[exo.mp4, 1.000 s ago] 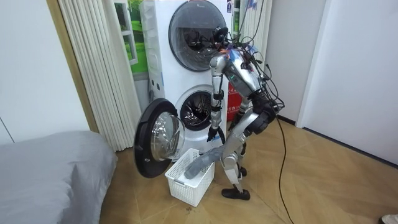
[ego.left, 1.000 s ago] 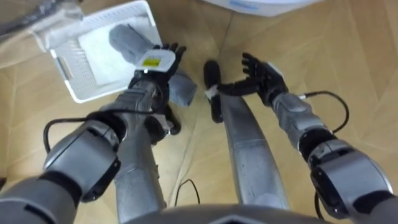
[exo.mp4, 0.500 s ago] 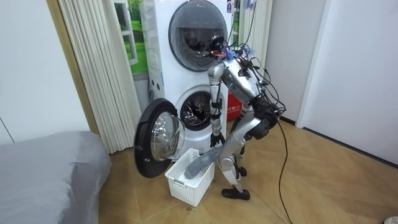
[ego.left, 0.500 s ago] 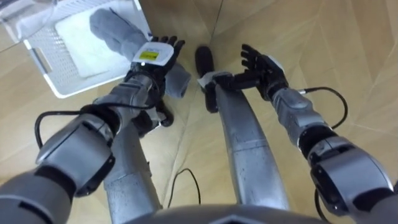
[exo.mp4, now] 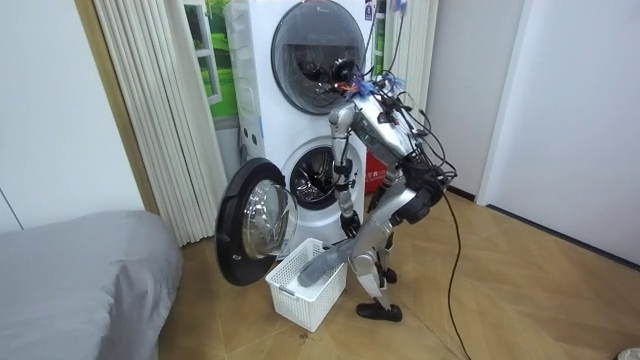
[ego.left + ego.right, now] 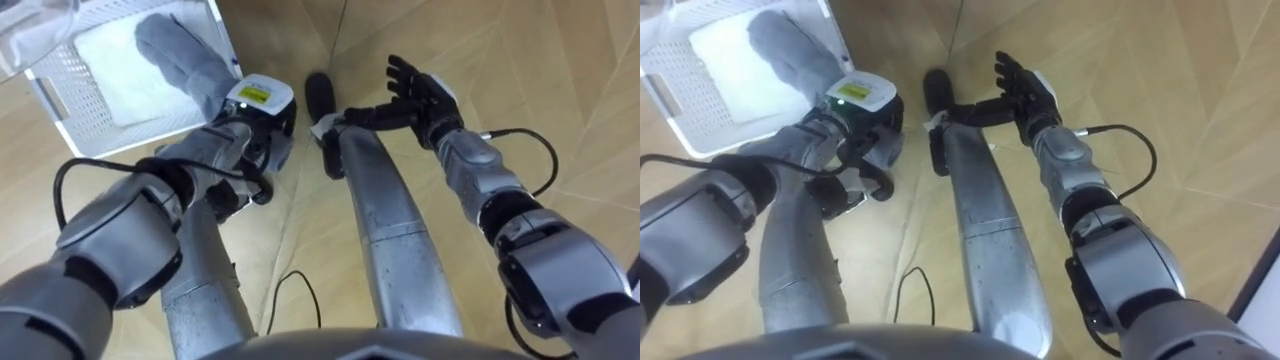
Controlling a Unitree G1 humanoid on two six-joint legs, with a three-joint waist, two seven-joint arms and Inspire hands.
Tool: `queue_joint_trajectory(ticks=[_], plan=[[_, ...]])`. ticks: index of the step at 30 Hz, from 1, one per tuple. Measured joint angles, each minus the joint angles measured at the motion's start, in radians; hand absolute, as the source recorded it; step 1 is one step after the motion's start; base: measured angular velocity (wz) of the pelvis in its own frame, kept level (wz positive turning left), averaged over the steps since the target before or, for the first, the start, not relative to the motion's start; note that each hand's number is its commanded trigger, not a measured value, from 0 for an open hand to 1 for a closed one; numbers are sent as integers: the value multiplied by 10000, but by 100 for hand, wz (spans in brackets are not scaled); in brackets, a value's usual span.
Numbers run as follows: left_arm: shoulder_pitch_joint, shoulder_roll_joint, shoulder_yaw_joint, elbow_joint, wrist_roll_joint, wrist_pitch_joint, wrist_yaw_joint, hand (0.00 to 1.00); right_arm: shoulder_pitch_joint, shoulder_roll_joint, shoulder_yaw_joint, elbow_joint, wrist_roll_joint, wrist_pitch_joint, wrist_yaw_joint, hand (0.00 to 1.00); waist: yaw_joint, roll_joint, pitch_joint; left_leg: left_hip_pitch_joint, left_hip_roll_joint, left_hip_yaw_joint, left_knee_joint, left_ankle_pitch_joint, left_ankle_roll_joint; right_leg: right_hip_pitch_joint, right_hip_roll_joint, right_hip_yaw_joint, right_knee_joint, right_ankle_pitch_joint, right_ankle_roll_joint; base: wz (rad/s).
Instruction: Put towel into washing machine
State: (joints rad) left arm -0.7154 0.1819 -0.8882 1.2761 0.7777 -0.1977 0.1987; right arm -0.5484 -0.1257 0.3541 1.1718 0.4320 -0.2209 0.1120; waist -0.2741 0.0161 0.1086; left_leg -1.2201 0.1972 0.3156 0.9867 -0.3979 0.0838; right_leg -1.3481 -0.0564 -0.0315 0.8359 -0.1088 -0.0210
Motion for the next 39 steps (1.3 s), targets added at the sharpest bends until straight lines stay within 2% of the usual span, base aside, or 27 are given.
queue_joint_trajectory(ticks=[7, 13, 16, 20, 22, 24, 25, 27, 29, 32, 35, 39], plan=[[188, 22, 22, 5, 182, 54, -307, 100, 243, 1, 255, 22, 374, 38, 7, 0, -23, -90, -27, 495, 6, 18, -52, -24, -3, 471, 48, 5, -35, -24, 6, -1], [609, 105, 235, 9, 614, 46, -37, 100, 619, -23, 391, 123, 419, 36, -18, 0, 8, -174, -52, 1479, 47, 40, -289, -42, -41, 1488, 65, -21, -388, -33, 6, -3], [793, 100, 477, 11, 611, 20, 361, 100, 873, -23, 516, 220, 774, 34, -82, 0, 84, -176, -52, 2131, 64, 67, -474, -48, -53, 2155, 88, -46, -610, -7, 25, -4], [1209, 218, 1158, -3, 625, -138, 1157, 100, 1351, -49, 547, 292, 863, 32, -146, 0, 306, -172, -59, 3303, -14, 146, -981, -28, -115, 3276, 159, -20, -1047, -8, 63, -5], [1262, 229, 1960, -18, 620, -308, 1808, 100, 1447, -161, 481, 300, 666, 35, -288, 0, 636, -173, -61, 3661, -21, 152, -1167, -2, -155, 3657, 157, -37, -1275, 44, 69, -2], [1406, 245, 2333, -63, 597, -428, 2364, 100, 1488, -263, 471, 313, 654, 32, -275, 0, 855, -172, -61, 4017, -37, 167, -1317, 18, -177, 3994, 130, -88, -1374, 42, 70, 0], [1519, 287, 2588, -137, 582, -514, 2688, 100, 1493, -304, 468, 317, 652, 28, -259, 0, 943, -165, -61, 4253, -58, 159, -1454, 41, -205, 4252, 81, -259, -1449, 46, 48, 6], [1633, 408, 3008, -285, 555, -685, 3068, 100, 1493, -324, 418, 262, 478, 8, -273, 0, 986, -146, -74, 4526, -180, 82, -1661, 98, -238, 4546, 36, -350, -1624, 25, 40, 12], [1644, 607, 3347, -617, 546, -770, 3429, 100, 1503, -355, 291, 161, 256, -29, -345, 0, 1079, -133, -83, 4696, -193, 79, -1819, 153, -232, 4726, -9, -401, -1747, 26, 40, 9], [1698, 741, 3626, -1185, -239, -847, 3939, 100, 1549, -359, 155, 113, -107, -51, -442, 0, 1266, -128, -84, 5065, -180, 88, -1966, 179, -253, 5100, -52, -548, -1815, 13, 22, 1], [1693, 661, 3802, -1426, -1670, -1025, 4119, 100, 1435, -410, 146, 76, -457, -99, -448, 0, 1386, -127, -85, 5406, -251, 98, -2177, 196, -280, 5400, -153, -622, -1915, 1, 10, 0], [2006, 567, 3778, -2135, -3463, -1142, 3558, 100, 1426, -475, 146, -80, -1174, -108, -438, 0, 1564, -127, -87, 5859, -363, 123, -2434, 239, -301, 5785, -230, -631, -1968, -71, 16, 4]])
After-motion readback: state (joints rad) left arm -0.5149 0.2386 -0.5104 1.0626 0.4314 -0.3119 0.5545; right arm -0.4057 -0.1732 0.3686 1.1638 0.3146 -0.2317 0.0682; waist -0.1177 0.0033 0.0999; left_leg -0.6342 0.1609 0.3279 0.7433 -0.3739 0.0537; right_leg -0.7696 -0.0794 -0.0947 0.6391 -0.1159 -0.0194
